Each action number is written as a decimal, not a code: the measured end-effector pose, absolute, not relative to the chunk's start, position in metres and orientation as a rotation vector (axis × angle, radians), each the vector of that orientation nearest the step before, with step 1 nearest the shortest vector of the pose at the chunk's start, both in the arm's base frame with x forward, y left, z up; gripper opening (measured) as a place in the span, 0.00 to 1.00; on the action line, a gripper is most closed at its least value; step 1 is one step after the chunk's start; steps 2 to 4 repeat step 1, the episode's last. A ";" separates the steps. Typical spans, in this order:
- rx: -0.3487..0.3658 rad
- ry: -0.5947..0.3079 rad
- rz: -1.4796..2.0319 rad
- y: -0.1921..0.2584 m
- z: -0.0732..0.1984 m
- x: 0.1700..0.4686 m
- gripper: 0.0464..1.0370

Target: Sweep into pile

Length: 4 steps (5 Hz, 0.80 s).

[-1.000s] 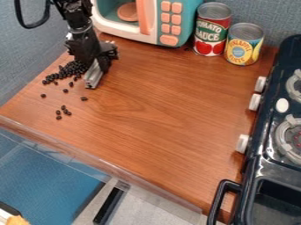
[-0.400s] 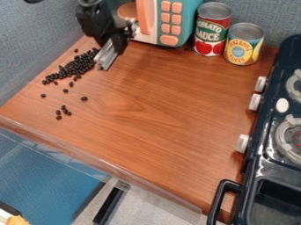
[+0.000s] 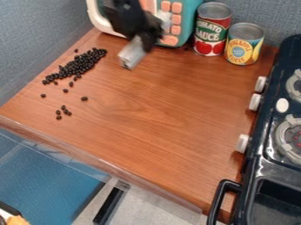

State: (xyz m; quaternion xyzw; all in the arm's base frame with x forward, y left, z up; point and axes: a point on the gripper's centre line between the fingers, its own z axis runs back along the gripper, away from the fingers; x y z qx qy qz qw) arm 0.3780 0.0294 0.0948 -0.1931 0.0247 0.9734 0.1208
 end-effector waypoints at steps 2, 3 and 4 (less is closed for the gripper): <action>-0.555 0.011 2.656 -0.013 0.091 0.372 0.35; -0.555 0.011 2.656 -0.013 0.091 0.372 0.35; -0.555 0.011 2.656 -0.013 0.091 0.372 0.35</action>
